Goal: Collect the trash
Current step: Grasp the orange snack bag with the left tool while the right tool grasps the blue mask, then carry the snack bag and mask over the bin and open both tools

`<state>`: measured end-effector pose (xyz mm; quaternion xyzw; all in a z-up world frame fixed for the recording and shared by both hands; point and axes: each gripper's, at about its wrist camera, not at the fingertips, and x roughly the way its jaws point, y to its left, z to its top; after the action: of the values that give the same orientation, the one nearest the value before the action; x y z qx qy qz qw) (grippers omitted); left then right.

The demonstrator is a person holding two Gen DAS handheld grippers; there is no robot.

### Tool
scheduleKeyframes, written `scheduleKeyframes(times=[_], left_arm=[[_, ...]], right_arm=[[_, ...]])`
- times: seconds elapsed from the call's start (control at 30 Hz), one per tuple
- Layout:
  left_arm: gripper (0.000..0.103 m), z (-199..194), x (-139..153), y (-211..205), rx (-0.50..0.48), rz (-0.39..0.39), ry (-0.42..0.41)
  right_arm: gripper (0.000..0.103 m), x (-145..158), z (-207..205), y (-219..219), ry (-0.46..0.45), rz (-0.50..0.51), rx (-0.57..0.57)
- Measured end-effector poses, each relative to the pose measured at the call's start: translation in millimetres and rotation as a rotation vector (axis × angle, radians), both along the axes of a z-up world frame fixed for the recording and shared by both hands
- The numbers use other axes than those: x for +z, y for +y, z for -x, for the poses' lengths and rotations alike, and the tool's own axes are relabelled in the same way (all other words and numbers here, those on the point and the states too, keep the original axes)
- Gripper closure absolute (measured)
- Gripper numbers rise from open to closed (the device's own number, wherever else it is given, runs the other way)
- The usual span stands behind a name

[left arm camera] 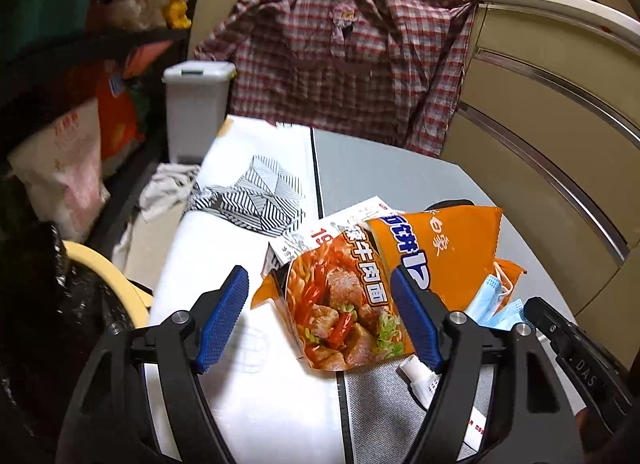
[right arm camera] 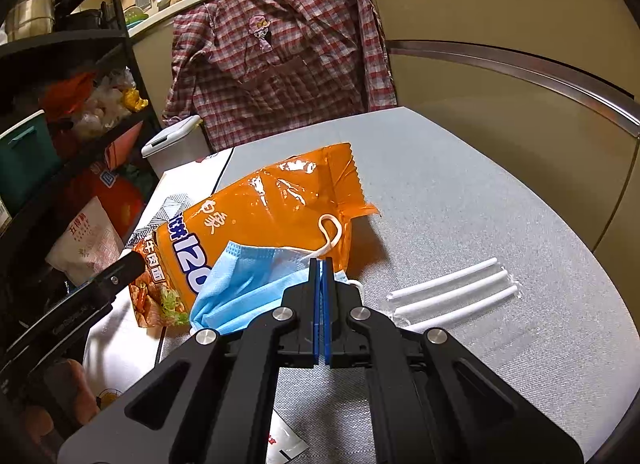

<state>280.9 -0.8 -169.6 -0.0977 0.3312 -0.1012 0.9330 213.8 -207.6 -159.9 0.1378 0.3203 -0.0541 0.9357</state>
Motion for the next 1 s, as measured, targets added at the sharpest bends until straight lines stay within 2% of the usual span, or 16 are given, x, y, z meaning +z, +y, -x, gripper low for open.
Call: scheduleKeyframes(times=[0.2, 0.27, 0.33, 0.37, 0.43, 0.5, 0.73, 1.0], left_arm=[[0.03, -8, -14, 15, 0.052, 0.055, 0.078], [0.035, -10, -18, 14, 0.045, 0.05, 0.108], [0.055, -11, -22, 10, 0.006, 0.047, 0.132], [0.06, -10, -23, 7, -0.007, 0.037, 0.142], [0.087, -8, -23, 1, -0.046, 0.035, 0.143], [0.1, -5, -21, 0, -0.048, 0.024, 0.13], [0.103, 16, -8, 2, -0.055, -0.033, 0.088], [0.103, 45, 26, 21, -0.018, -0.042, 0.04]], right_arm=[[0.102, -3, -2, 0, 0.005, -0.005, 0.003], [0.102, -3, -2, 1, 0.005, -0.005, 0.006], [0.102, -2, -2, 2, 0.004, -0.003, 0.009], [0.102, -2, -2, 3, 0.004, -0.003, 0.008], [0.102, -2, -1, 3, 0.004, -0.004, 0.007], [0.102, -1, -1, 4, 0.002, -0.005, 0.007], [0.102, 9, 7, 2, -0.022, -0.005, 0.013], [0.102, 35, 26, 4, -0.068, -0.014, 0.022]])
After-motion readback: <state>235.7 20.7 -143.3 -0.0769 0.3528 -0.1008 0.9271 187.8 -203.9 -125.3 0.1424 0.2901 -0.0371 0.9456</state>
